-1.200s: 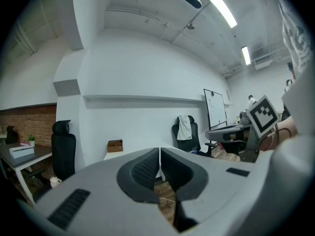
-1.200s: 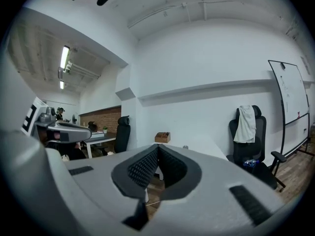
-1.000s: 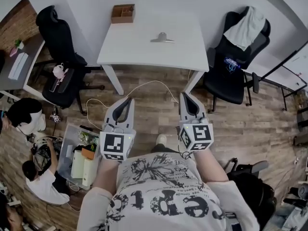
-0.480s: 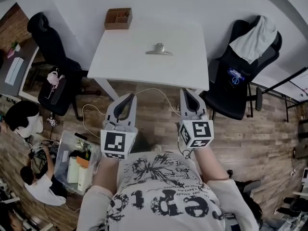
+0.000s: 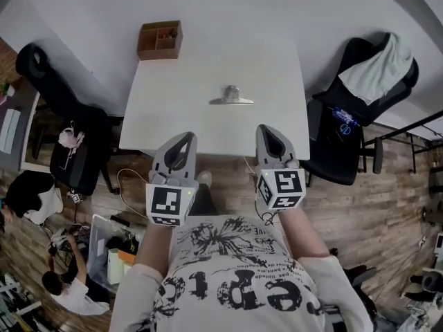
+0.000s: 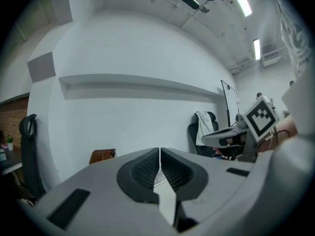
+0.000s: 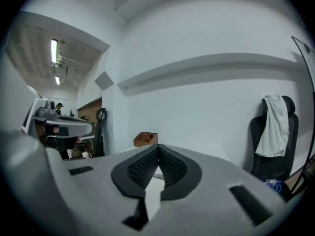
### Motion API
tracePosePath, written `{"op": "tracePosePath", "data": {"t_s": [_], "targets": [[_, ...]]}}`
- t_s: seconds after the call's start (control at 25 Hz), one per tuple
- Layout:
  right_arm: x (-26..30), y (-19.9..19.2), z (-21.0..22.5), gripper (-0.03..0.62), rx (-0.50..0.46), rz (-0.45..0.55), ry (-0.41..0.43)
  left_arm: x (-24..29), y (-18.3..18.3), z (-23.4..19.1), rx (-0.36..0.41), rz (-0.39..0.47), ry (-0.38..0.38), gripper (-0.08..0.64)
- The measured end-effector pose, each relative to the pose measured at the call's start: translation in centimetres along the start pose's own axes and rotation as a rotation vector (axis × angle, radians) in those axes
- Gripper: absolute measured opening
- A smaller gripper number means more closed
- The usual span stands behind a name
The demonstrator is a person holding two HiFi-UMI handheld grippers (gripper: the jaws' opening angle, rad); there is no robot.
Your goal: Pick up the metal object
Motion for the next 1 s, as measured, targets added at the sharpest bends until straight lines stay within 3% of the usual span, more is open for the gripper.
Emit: {"op": "tracePosePath", "data": {"t_s": [0.2, 0.4, 0.6, 0.84, 0.92, 1.0], "targets": [[8.2, 3.1, 1.1, -0.008, 0.026, -0.041, -0.025, 6.7, 2.3, -6.2, 0.016, 0.033, -0.038, 0.012], [14.3, 4.0, 0.9, -0.008, 0.037, -0.106, -0.027, 11.1, 2.1, -11.2, 0.011, 0.022, -0.063, 0.012], [18.5, 1.6, 0.7, -0.007, 0.035, -0.229, -0.03, 13.7, 1.0, -13.9, 0.042, 0.024, -0.072, 0.012], [23.6, -2.5, 1.9, -0.001, 0.058, -0.406, -0.068, 17.4, -0.4, -15.8, 0.0, -0.024, -0.126, 0.012], [25.3, -3.9, 1.9, 0.11, 0.072, -0.464, -0.059, 18.4, -1.3, -16.4, -0.003, -0.034, -0.131, 0.012], [26.7, -5.1, 2.0, 0.158, 0.086, -0.514, -0.067, 19.2, -2.2, -17.0, -0.009, -0.054, -0.138, 0.012]]}}
Point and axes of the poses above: the fingertips, and each gripper's own axes: x forward along the fingers, z to its right, y out of its top, the point moved 9 cm from there along -x, backward along the fingers, and after that the axes turned 11 degrees about -z, right-handed, at the moved point
